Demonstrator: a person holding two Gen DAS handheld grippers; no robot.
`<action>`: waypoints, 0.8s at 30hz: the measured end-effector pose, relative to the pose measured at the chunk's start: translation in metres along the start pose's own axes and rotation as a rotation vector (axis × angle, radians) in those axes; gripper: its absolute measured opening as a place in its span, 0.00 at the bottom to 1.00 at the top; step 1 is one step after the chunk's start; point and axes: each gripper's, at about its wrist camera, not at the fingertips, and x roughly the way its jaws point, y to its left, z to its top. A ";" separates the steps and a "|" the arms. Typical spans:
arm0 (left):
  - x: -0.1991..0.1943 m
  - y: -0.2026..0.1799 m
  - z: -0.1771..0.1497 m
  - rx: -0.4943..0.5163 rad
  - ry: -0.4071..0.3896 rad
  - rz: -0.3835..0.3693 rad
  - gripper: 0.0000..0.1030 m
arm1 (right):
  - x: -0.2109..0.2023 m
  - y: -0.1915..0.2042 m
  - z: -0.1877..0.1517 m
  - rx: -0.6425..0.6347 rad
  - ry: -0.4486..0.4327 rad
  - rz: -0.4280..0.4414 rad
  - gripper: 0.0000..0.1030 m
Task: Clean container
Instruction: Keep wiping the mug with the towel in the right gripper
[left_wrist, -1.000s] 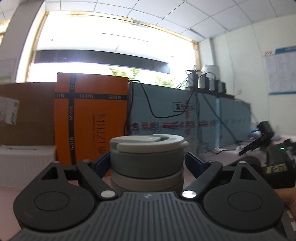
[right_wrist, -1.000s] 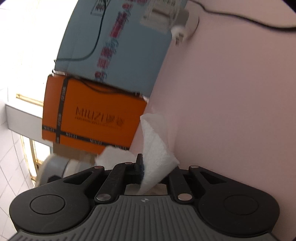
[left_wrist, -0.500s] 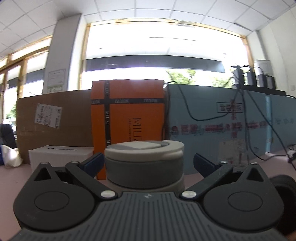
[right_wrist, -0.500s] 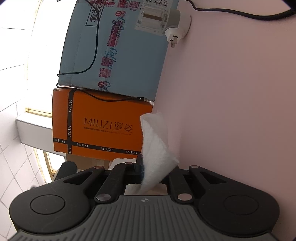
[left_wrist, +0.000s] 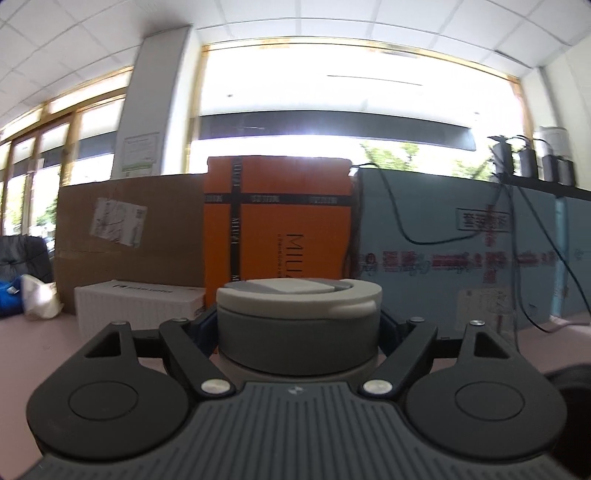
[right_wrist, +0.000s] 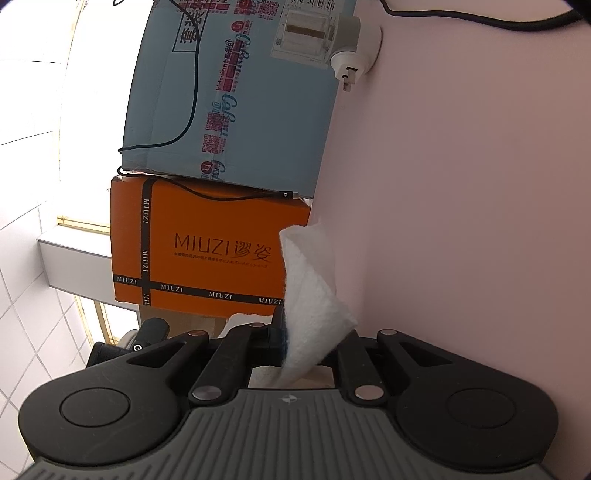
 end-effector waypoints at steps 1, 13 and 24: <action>0.000 0.002 0.000 0.009 0.000 -0.027 0.76 | 0.000 0.000 0.000 0.001 0.000 0.002 0.08; 0.005 0.037 0.005 0.061 0.028 -0.362 0.75 | 0.000 -0.002 0.000 0.004 -0.002 0.012 0.08; 0.015 0.073 0.000 -0.012 0.006 -0.570 0.75 | -0.002 -0.005 0.001 0.015 -0.007 0.030 0.08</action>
